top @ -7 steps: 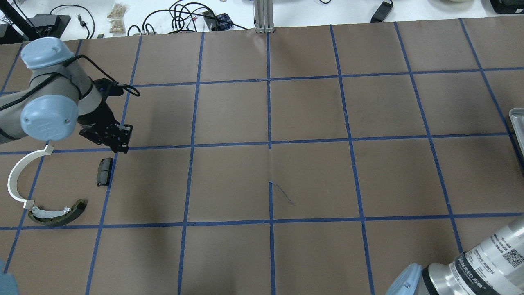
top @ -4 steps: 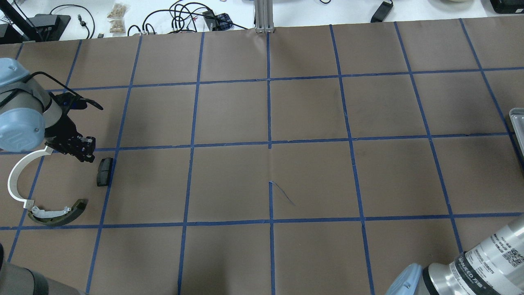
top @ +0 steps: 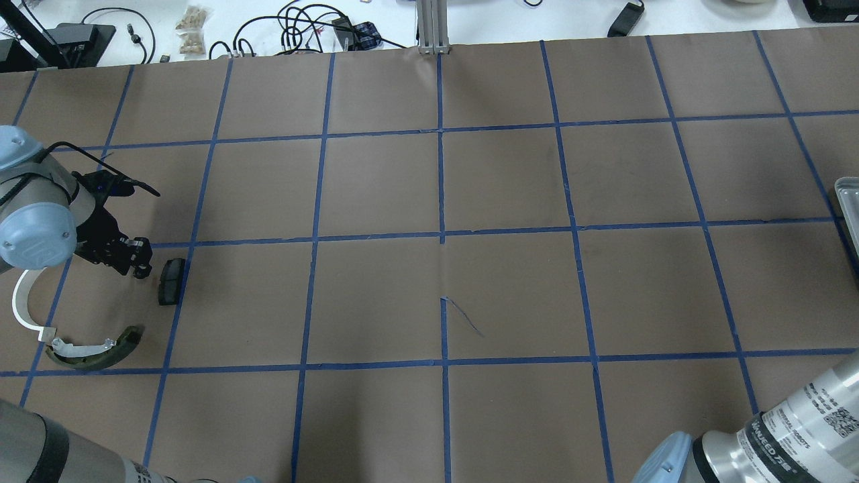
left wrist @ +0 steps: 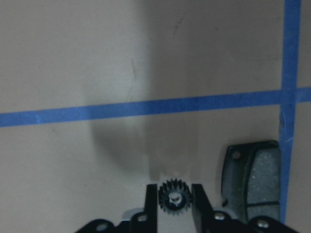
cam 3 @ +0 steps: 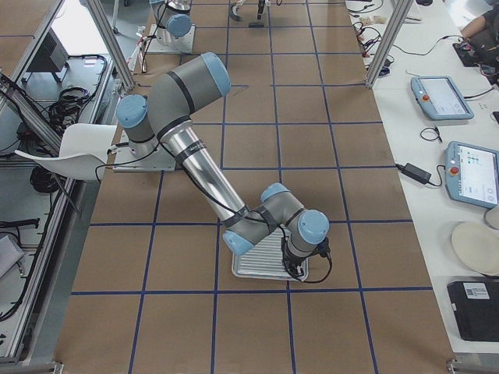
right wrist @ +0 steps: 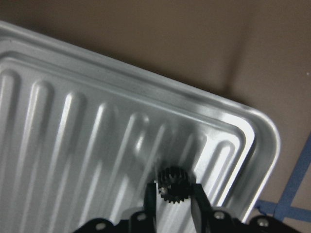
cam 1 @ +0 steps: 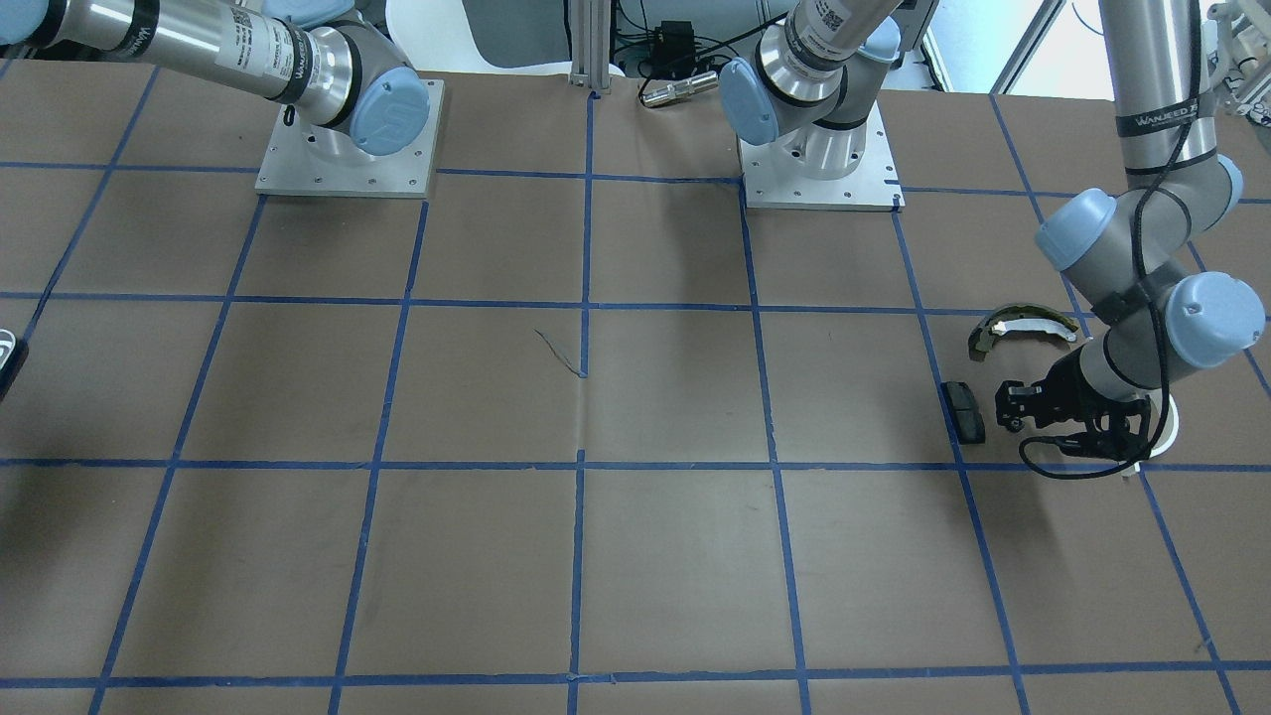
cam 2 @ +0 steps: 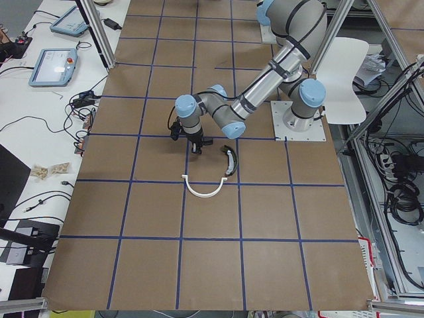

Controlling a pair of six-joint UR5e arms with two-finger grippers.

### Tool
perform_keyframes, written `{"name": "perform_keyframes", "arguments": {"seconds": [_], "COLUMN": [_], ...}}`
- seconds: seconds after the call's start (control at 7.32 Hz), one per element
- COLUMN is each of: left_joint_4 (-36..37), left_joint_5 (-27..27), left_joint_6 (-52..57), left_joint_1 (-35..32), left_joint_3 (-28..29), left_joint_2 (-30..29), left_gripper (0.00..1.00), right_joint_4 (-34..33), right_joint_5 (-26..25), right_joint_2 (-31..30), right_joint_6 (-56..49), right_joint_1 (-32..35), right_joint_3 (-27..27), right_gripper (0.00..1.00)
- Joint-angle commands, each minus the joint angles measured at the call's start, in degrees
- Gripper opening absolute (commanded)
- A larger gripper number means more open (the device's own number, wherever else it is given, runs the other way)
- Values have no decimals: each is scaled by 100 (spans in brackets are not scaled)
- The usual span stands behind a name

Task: Place bearing gear from tray to pile

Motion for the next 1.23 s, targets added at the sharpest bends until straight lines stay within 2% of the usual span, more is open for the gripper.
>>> {"name": "perform_keyframes", "arguments": {"seconds": [0.0,0.27,0.68,0.82,0.96,1.09], "left_joint_4": [-136,-1457,-3041,-3429,-3798,-4124], "left_joint_5": [23,-82,-441,-530,-513,-513], "left_joint_6": [-45,-518,-2387,-3071,-3617,-3936], "left_joint_1": [-92,-285,-1442,-1873,-2321,-2708], "left_joint_3": [70,464,1359,1711,2062,2231], "left_joint_2": [205,679,1303,1488,1664,1840], "left_gripper": [100,100,100,100,100,100], "right_joint_4": [60,646,1858,2097,2125,2108], "right_joint_5": [-1,7,95,226,610,753], "right_joint_2": [-79,-526,-1115,-1335,-1502,-1748], "right_joint_6": [-3,101,934,1468,2213,3056], "right_joint_1": [0,61,691,1025,1429,1929], "right_joint_3": [0,17,96,201,480,857], "right_gripper": [0,0,0,0,0,0]}}
